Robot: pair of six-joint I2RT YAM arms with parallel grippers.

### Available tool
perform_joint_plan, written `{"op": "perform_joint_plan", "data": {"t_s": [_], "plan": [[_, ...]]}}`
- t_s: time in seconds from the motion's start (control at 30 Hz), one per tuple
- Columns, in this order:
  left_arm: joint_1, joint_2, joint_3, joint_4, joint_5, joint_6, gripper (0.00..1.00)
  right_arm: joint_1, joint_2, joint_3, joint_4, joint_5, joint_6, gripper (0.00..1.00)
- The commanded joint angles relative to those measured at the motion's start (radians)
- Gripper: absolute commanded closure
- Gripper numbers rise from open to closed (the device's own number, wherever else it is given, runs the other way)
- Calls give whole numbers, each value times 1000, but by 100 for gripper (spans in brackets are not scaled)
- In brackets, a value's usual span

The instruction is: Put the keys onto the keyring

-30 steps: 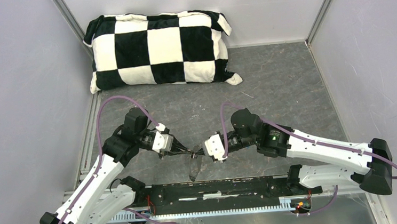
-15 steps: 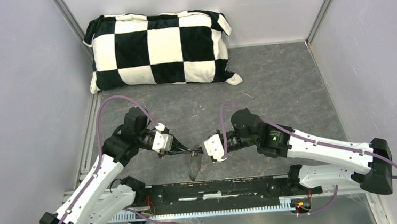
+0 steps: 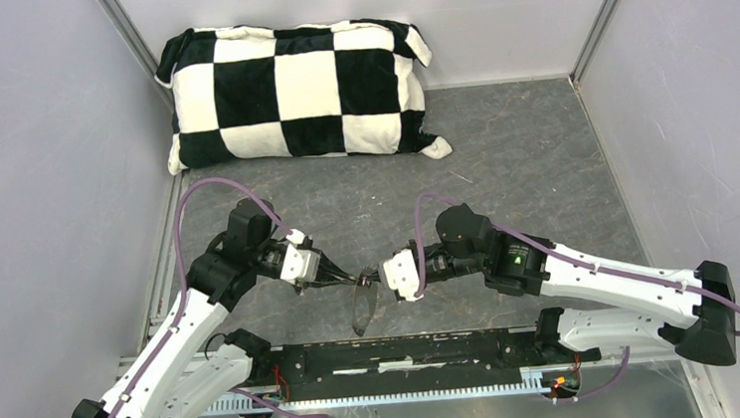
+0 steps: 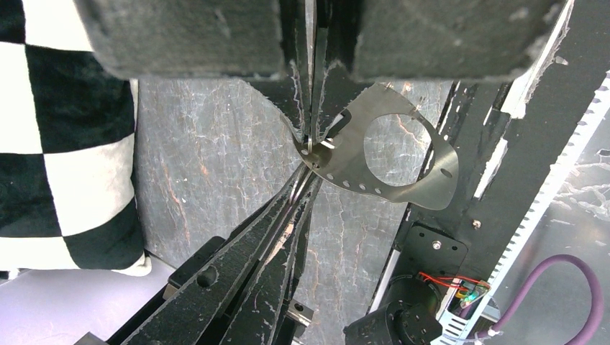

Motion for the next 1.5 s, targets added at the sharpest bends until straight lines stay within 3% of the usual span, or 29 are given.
{"op": "perform_joint_plan", "data": {"t_s": [0.0, 1.47], "plan": [[5, -7, 40, 9, 54, 1, 98, 3, 14, 17, 50, 2, -8, 100], [4, -12, 10, 9, -7, 8, 98, 5, 45, 85, 83, -63, 22, 100]]}}
